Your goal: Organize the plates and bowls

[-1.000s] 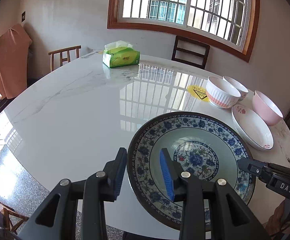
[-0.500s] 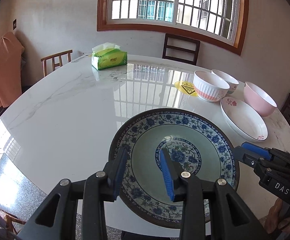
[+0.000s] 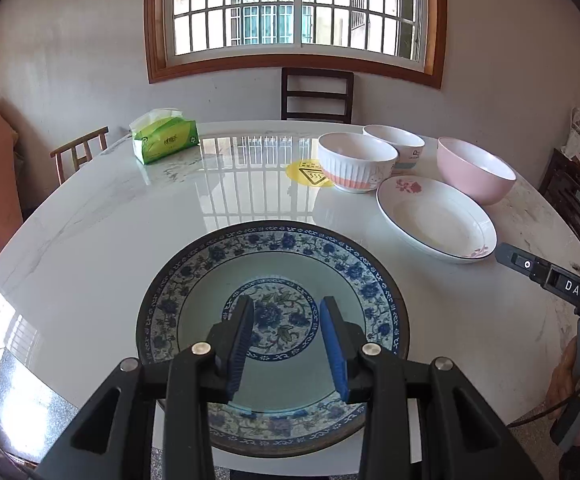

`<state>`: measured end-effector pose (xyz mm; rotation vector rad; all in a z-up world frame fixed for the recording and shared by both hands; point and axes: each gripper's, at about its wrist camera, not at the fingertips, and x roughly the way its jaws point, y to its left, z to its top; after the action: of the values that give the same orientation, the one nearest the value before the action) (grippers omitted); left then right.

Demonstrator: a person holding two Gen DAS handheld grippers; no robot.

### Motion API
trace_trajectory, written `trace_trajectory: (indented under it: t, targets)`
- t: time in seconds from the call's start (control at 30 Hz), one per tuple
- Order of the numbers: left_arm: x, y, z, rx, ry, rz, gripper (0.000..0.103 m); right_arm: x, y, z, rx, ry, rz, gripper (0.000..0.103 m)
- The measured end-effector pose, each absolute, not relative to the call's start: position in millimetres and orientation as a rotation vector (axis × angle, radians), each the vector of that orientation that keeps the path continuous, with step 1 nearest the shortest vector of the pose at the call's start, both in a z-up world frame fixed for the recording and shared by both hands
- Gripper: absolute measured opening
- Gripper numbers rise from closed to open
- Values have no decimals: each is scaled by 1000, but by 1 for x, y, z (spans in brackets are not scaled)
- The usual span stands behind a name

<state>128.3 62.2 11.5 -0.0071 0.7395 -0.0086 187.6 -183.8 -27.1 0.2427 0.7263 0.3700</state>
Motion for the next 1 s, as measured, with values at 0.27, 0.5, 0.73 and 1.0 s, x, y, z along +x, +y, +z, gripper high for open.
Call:
trace_trajectory:
  t: [0.27, 0.5, 0.73, 1.0]
  targets:
    - [147, 24, 11, -28, 787, -119, 37, 202, -256, -36, 349, 703, 250, 43]
    - [179, -7, 19, -88, 818, -221, 37, 216, -277, -47, 493, 740, 319, 44]
    - [240, -9, 14, -299, 939, -293, 37, 243, -296, -58, 612, 778, 348, 44]
    - [292, -6, -9, -408, 1054, -279, 37, 271, -288, -56, 593, 782, 353, 43]
